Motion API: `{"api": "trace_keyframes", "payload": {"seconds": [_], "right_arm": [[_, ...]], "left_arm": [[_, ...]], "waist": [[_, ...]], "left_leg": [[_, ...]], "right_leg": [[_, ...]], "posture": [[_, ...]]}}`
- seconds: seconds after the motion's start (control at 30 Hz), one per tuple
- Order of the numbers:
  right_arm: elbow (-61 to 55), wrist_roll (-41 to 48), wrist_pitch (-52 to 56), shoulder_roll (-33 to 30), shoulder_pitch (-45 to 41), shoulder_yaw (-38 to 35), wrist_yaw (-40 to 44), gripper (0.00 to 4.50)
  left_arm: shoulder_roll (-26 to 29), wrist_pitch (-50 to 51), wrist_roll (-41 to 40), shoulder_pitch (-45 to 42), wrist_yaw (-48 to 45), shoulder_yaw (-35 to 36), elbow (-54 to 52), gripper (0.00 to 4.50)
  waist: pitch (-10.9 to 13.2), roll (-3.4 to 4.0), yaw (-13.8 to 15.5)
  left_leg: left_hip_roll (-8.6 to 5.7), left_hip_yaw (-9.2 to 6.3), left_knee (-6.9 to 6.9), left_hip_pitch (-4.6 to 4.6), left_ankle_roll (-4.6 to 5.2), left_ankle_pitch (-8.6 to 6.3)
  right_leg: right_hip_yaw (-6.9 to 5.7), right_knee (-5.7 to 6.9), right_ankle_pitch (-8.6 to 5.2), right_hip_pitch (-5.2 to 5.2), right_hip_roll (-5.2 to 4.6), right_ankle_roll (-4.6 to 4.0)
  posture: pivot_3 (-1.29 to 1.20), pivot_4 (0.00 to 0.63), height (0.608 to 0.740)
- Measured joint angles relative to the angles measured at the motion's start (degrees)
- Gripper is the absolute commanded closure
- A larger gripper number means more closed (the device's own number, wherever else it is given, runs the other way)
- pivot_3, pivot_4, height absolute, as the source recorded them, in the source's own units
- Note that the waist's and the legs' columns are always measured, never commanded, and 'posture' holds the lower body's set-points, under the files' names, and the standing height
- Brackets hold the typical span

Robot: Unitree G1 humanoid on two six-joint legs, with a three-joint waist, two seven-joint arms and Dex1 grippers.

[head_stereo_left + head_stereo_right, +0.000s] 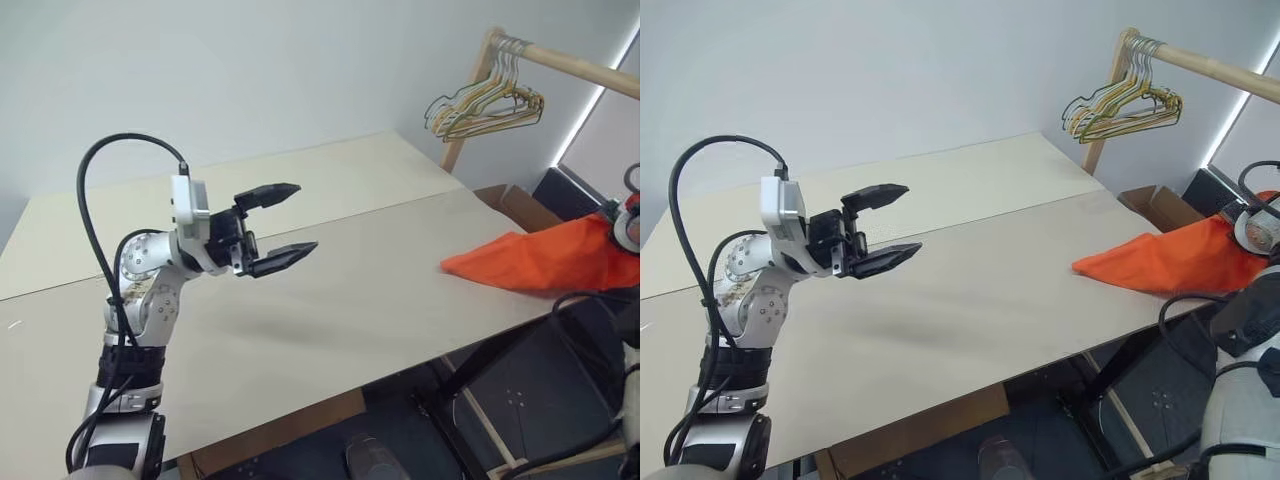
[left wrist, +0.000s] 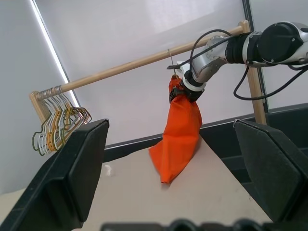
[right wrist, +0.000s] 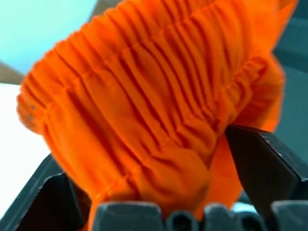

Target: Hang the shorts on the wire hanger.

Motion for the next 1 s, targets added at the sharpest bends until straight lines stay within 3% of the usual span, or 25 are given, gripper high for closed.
{"api": "trace_keyframes", "payload": {"seconds": [0.2, 0.43, 0.67, 1.0], "right_arm": [[-23.97, -2.08, 6.66, 9.09, 4.87, 2.98, -8.84, 0.01], [-50.56, -10.48, 9.51, 15.82, 15.36, 14.38, -12.46, 0.01], [-55.5, -20.0, 0.02, 16.87, 25.27, 23.45, -11.04, 0.01], [-59.03, -28.82, -6.85, 17.58, 29.74, 36.98, -0.33, 0.01]], "left_arm": [[-0.22, -0.84, 0.74, 0.09, 0.56, -0.29, -0.02, 0.0], [-0.68, -0.88, -0.17, 0.04, 0.25, -0.11, -0.08, 0.0], [-1.27, -0.98, -0.62, 0.16, 0.4, 0.43, -0.59, 0.0], [2.41, -0.25, 0.18, 5.04, 2.22, 2.61, -1.22, 0.0]], "waist": [[-0.03, 0.05, -0.02], [-0.04, 0.06, 0.48], [-0.05, 0.06, 0.46], [-0.04, 0.06, 0.26]], "left_leg": [[0.07, 0.0, 0.02, 0.02, 0.0, 0.0], [0.04, -0.13, 0.15, -0.09, 0.0, 0.0], [0.0, -0.1, 0.13, 0.0, 0.0, 0.0], [0.01, -0.14, 0.08, 0.04, 0.0, 0.0]], "right_leg": [[0.08, 0.11, 0.0, -0.02, 0.02, 0.0], [0.07, 0.38, 0.04, -0.03, -0.09, 0.1], [0.16, 0.13, 0.04, -0.03, -0.03, 0.13], [0.2, 0.19, 0.04, -0.03, 0.02, 0.13]], "posture": [[-0.3, 0.0, 0.74], [-0.29, 0.0, 0.74], [-0.27, 0.0, 0.74], [-0.2, 0.0, 0.74]]}}
